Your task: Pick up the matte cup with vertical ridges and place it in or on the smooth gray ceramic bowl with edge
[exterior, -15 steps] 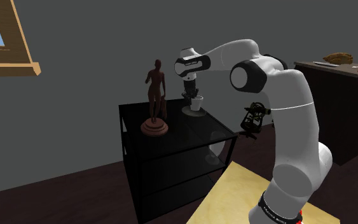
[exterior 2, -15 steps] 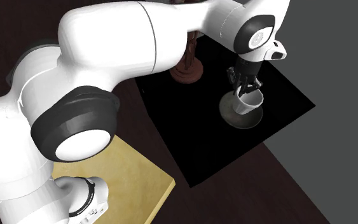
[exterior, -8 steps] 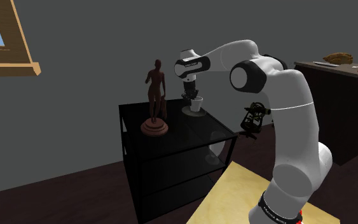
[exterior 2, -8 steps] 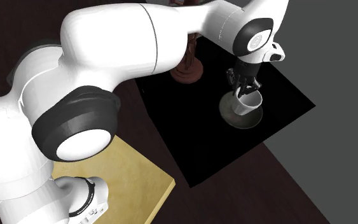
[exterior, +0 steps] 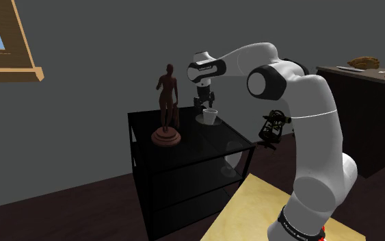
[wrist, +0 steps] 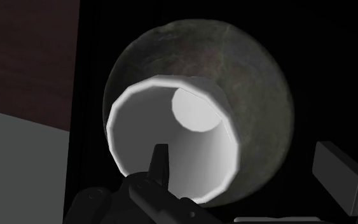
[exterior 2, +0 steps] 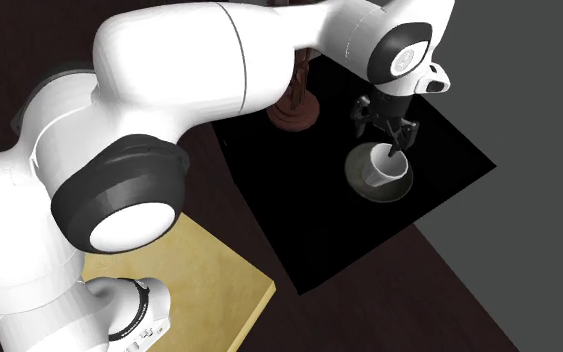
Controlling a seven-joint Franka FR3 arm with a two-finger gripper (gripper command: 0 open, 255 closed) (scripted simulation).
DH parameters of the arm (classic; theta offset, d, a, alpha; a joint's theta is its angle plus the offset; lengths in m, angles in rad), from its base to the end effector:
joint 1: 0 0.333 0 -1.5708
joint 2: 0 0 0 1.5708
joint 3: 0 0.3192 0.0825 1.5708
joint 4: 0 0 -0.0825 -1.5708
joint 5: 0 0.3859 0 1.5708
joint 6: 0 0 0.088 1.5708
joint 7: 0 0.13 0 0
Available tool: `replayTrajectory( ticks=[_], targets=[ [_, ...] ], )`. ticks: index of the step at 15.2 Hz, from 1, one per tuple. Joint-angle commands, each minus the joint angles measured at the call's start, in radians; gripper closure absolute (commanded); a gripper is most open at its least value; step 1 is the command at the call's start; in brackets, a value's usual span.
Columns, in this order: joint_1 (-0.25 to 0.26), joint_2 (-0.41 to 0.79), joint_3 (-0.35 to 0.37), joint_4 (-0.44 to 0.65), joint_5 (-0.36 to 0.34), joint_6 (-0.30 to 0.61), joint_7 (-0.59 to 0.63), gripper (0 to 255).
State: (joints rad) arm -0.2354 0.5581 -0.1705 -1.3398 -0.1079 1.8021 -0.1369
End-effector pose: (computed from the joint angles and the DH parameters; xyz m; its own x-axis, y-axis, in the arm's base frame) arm 0.6529 -0.2687 0.3824 0.9672 -0.2251 -0.1175 -0.2026 -0.9632 0.1767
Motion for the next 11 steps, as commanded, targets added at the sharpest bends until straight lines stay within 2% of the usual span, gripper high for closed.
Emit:
replayTrajectory(
  ticks=[1, 3, 11],
  targets=[
    [0.003, -0.003, 0.001, 0.044, 0.001, -0.047, -0.002, 0],
    [0.006, 0.004, 0.002, 0.113, 0.002, -0.110, -0.005, 0],
    [0.006, 0.004, 0.002, 0.113, 0.002, -0.110, -0.005, 0]
  ],
)
